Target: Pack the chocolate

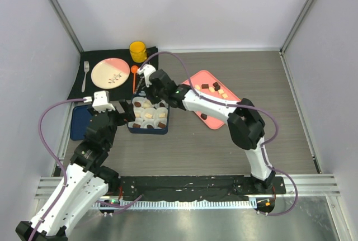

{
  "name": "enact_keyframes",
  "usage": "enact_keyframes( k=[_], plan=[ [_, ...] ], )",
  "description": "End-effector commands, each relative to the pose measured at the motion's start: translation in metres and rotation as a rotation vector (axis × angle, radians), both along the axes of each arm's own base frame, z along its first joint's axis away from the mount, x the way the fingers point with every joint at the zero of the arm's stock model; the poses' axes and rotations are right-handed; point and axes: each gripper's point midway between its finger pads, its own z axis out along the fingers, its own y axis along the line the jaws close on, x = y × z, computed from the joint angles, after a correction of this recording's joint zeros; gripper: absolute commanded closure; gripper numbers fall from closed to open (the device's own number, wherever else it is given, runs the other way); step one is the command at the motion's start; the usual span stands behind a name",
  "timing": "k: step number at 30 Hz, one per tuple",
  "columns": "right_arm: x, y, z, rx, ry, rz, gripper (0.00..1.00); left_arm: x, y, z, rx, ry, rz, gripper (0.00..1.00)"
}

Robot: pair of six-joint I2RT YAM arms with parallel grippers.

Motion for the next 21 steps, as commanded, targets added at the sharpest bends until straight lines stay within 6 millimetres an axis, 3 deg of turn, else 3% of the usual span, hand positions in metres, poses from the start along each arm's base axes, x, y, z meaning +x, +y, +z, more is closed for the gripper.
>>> enact_keyframes(
  k=[1,3,5,6,7,8,10,11,12,14,15,17,18,21],
  plan=[
    [0.021,-0.054,0.097,0.108,-0.153,-0.149,0.81,0.002,0.001,0.028,-0.029,-0.075,0.004,0.00],
    [0.028,-0.087,0.089,0.078,-0.145,-0.216,0.81,0.002,0.001,0.027,-0.027,-0.070,0.005,0.00],
    [0.031,-0.118,0.106,0.098,-0.166,-0.279,0.81,0.003,0.001,0.027,-0.027,-0.070,0.005,0.00],
    [0.036,-0.145,0.091,0.070,-0.142,-0.330,0.81,0.003,0.001,0.027,-0.027,-0.070,0.005,0.00],
    [0.037,-0.167,0.104,0.085,-0.162,-0.379,0.81,0.003,0.000,0.027,-0.028,-0.070,0.004,0.00],
    [0.036,-0.187,0.088,0.053,-0.141,-0.417,0.81,0.003,0.001,0.027,-0.026,-0.069,0.005,0.00],
    [0.047,-0.239,0.083,0.031,-0.145,-0.543,0.81,0.003,0.000,0.025,-0.026,-0.065,0.004,0.00],
    [0.042,-0.262,0.076,0.016,-0.137,-0.581,0.81,0.003,0.000,0.025,-0.024,-0.065,0.002,0.00],
    [0.049,-0.298,0.073,0.010,-0.135,-0.667,0.81,0.004,0.000,0.025,-0.023,-0.062,0.003,0.00],
    [0.045,-0.342,0.063,-0.007,-0.121,-0.767,0.81,0.004,-0.001,0.023,-0.021,-0.056,0.000,0.00],
    [0.049,-0.373,0.060,-0.006,-0.113,-0.843,0.81,0.004,-0.001,0.023,-0.022,-0.056,0.001,0.00],
    [0.045,-0.406,0.046,-0.022,-0.091,-0.920,0.81,0.005,-0.001,0.023,-0.022,-0.056,0.001,0.00],
    [0.047,-0.431,0.041,-0.024,-0.086,-0.982,0.81,0.005,-0.002,0.022,-0.021,-0.052,-0.001,0.00],
    [0.049,-0.460,0.021,-0.021,-0.061,-1.047,0.81,0.006,-0.002,0.022,-0.019,-0.050,-0.003,0.00]
  ],
)
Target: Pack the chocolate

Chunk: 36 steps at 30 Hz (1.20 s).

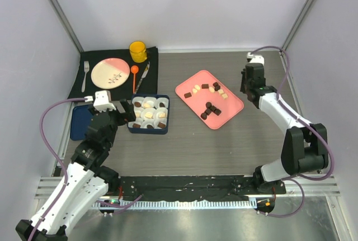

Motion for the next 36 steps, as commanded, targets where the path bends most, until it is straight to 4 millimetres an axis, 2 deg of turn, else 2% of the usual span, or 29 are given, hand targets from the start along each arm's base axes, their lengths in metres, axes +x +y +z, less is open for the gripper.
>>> enact_keyframes(
  k=[1,3,4,5,7,13,20,25,28,32,36],
  plan=[
    [0.005,-0.046,-0.004,0.035,-0.056,-0.134,0.81,0.004,-0.001,0.025,-0.024,-0.062,-0.001,0.00],
    [0.008,-0.059,-0.018,0.038,-0.042,-0.154,0.81,0.004,-0.001,0.026,-0.023,-0.065,-0.003,0.00],
    [0.007,-0.071,-0.026,0.035,-0.030,-0.181,0.81,0.003,-0.001,0.027,-0.025,-0.067,-0.001,0.00],
    [0.009,-0.071,-0.031,0.039,-0.027,-0.174,0.81,0.003,0.000,0.026,-0.025,-0.066,0.002,0.00],
    [0.006,-0.092,-0.051,0.039,0.003,-0.217,0.80,0.002,0.001,0.027,-0.025,-0.071,0.003,0.00],
    [-0.013,-0.095,-0.082,0.050,0.093,-0.208,0.78,0.002,0.002,0.030,-0.028,-0.081,0.006,0.00],
    [-0.059,-0.092,-0.111,0.086,0.251,-0.278,0.70,0.001,0.000,0.031,-0.039,-0.088,-0.002,0.00],
    [-0.083,-0.098,-0.117,0.084,0.306,-0.351,0.60,0.000,0.000,0.033,-0.043,-0.094,-0.002,0.00],
    [-0.087,-0.094,-0.116,0.103,0.313,-0.353,0.54,0.000,0.000,0.033,-0.043,-0.092,-0.005,0.00],
    [-0.092,-0.091,-0.111,0.122,0.315,-0.358,0.44,0.001,-0.001,0.030,-0.040,-0.085,-0.008,0.00],
    [-0.095,-0.087,-0.095,0.149,0.290,-0.347,0.33,0.003,-0.003,0.027,-0.035,-0.072,-0.011,0.00]
  ],
)
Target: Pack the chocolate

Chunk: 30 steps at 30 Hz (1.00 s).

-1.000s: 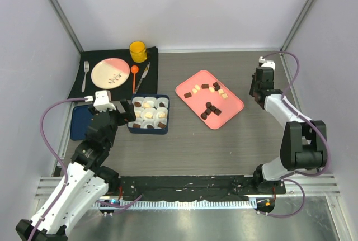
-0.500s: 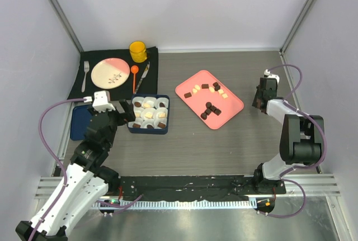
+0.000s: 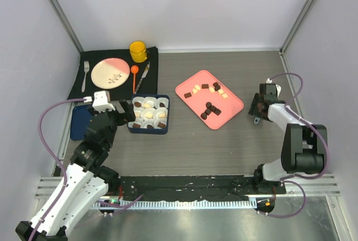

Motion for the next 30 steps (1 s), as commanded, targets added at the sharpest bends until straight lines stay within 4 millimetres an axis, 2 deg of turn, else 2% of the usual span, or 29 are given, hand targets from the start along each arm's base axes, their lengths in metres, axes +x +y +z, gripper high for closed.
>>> enact_keyframes(
  k=[1,3,4,6,7,10,12,13,17,20,21,25,26,27,29,30],
  plan=[
    [0.003,0.005,0.033,0.033,-0.082,-0.014,0.32,0.005,-0.004,0.022,-0.027,-0.052,-0.010,0.00],
    [0.004,0.015,0.042,0.080,-0.108,0.010,0.28,0.007,-0.004,0.018,-0.019,-0.037,-0.005,0.00],
    [0.007,0.019,0.055,0.097,-0.150,0.024,0.28,0.007,-0.004,0.018,-0.016,-0.035,-0.004,0.00],
    [0.011,0.029,0.068,0.139,-0.192,0.059,0.26,0.010,-0.002,0.012,-0.010,-0.014,0.015,0.00],
    [0.016,0.039,0.079,0.175,-0.234,0.097,0.26,0.011,-0.001,0.011,-0.010,-0.008,0.027,0.00],
    [0.024,0.065,0.096,0.230,-0.283,0.208,0.23,0.015,0.008,0.005,0.008,0.023,0.089,0.00],
    [0.027,0.077,0.106,0.239,-0.304,0.265,0.22,0.018,0.015,-0.006,0.040,0.071,0.125,0.01],
    [0.027,0.091,0.108,0.247,-0.306,0.306,0.22,0.019,0.020,-0.006,0.047,0.080,0.153,0.01],
    [0.031,0.122,0.117,0.277,-0.341,0.415,0.19,0.025,0.035,-0.022,0.059,0.152,0.221,0.04],
    [0.032,0.141,0.120,0.304,-0.380,0.503,0.09,0.032,0.046,-0.034,0.062,0.196,0.268,0.04],
    [0.030,0.144,0.117,0.318,-0.381,0.517,0.06,0.034,0.048,-0.035,0.060,0.207,0.277,0.05],
    [0.027,0.154,0.119,0.363,-0.401,0.561,0.05,0.044,0.058,-0.051,0.033,0.279,0.331,0.05],
    [0.026,0.156,0.121,0.375,-0.411,0.560,0.05,0.047,0.064,-0.061,0.022,0.314,0.358,0.05],
    [0.024,0.158,0.121,0.382,-0.414,0.564,0.05,0.051,0.064,-0.061,0.009,0.323,0.355,0.05],
    [0.022,0.156,0.124,0.377,-0.428,0.554,0.05,0.056,0.072,-0.076,-0.007,0.384,0.388,0.04],
    [0.021,0.152,0.121,0.361,-0.428,0.538,0.05,0.062,0.072,-0.076,-0.023,0.394,0.389,0.04]
  ],
)
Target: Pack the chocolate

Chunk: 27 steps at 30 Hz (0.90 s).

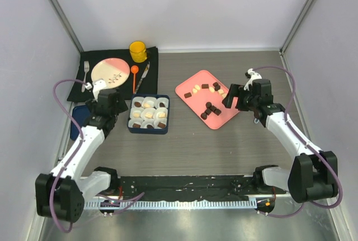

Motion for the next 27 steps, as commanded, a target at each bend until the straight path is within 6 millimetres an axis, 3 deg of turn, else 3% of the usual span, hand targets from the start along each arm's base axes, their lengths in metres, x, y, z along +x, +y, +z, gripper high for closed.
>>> enact_keyframes(
  k=[1,7,10,14,19,27],
  plan=[
    [0.004,0.002,0.025,0.019,-0.115,0.000,0.05,0.019,0.007,0.001,-0.088,0.023,0.062,0.04],
    [0.000,-0.004,0.026,-0.063,-0.132,-0.052,0.05,0.029,0.041,-0.039,-0.213,0.179,0.170,0.10],
    [-0.007,0.005,0.025,-0.090,-0.142,-0.030,0.05,0.028,0.046,-0.059,-0.244,0.284,0.166,0.20],
    [-0.011,0.011,0.026,-0.116,-0.159,-0.021,0.05,0.026,0.049,-0.073,-0.214,0.405,0.115,0.36],
    [-0.015,0.020,0.029,-0.129,-0.177,0.007,0.05,0.019,0.046,-0.094,-0.201,0.527,0.044,0.48],
    [-0.018,0.028,0.025,-0.139,-0.181,0.030,0.05,0.016,0.046,-0.120,-0.208,0.627,0.022,0.58]
  ],
)
